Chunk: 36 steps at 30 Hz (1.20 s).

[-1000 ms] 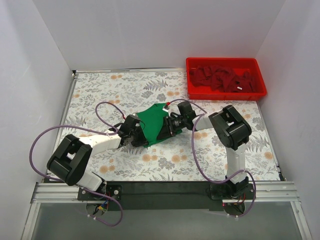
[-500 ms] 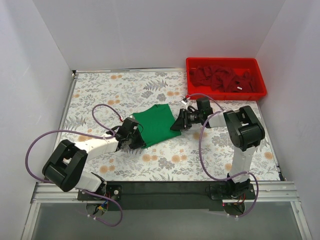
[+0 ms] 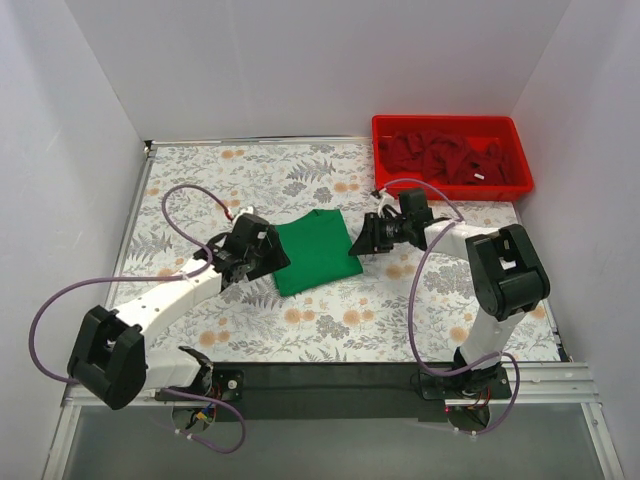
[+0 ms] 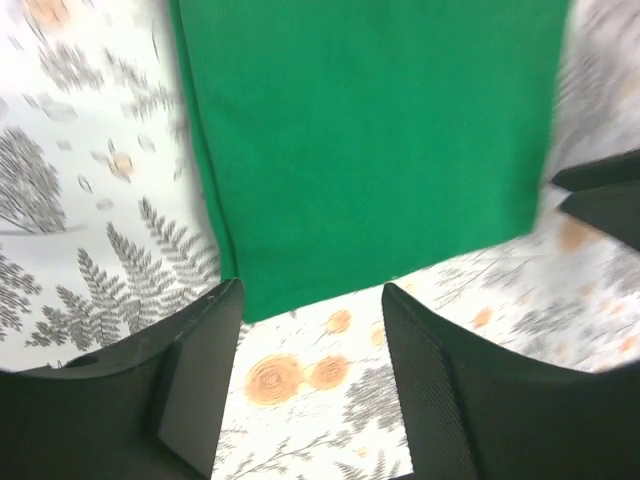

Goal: Fold and stack the t-shirts
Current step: Neatly place the folded tshirt to the corner

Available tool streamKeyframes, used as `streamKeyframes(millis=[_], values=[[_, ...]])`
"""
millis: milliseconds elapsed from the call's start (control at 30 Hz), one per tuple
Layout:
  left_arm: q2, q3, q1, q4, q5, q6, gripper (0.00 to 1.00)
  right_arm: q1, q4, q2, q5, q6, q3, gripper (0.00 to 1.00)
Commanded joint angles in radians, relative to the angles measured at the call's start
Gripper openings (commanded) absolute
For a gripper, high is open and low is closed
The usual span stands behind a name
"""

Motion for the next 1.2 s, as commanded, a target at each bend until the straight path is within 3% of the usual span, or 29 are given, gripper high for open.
streamKeyframes(millis=[0, 167, 267, 567, 767, 967, 1033, 1133, 1167], values=[[-0.067, 0.098, 0.057, -0.1, -0.085, 0.064, 0.55, 0.002, -0.262, -0.064, 0.18, -0.11, 0.124, 0.38], [-0.125, 0.133, 0.146, -0.149, -0.116, 0.112, 0.81, 0.017, -0.446, -0.061, 0.347, -0.128, 0.227, 0.44], [-0.163, 0.117, 0.192, -0.154, -0.154, 0.15, 0.88, 0.037, -0.491, -0.031, 0.395, -0.118, 0.291, 0.48], [-0.274, -0.054, 0.209, -0.083, -0.263, 0.23, 0.89, 0.091, -0.55, 0.118, 0.401, -0.078, 0.44, 0.49], [-0.347, -0.138, 0.21, 0.02, -0.225, 0.24, 0.87, 0.118, -0.572, 0.207, 0.413, -0.062, 0.511, 0.48], [-0.338, -0.152, 0.212, 0.057, -0.226, 0.267, 0.84, 0.121, -0.583, 0.255, 0.42, -0.065, 0.503, 0.39], [-0.335, -0.152, 0.21, 0.06, -0.228, 0.273, 0.84, 0.121, -0.593, 0.258, 0.418, -0.085, 0.488, 0.3], [-0.337, -0.152, 0.21, 0.066, -0.231, 0.28, 0.84, 0.121, -0.629, 0.246, 0.456, -0.13, 0.463, 0.04], [-0.34, -0.152, 0.21, 0.066, -0.235, 0.28, 0.84, 0.115, -0.642, 0.239, 0.475, -0.145, 0.456, 0.01]])
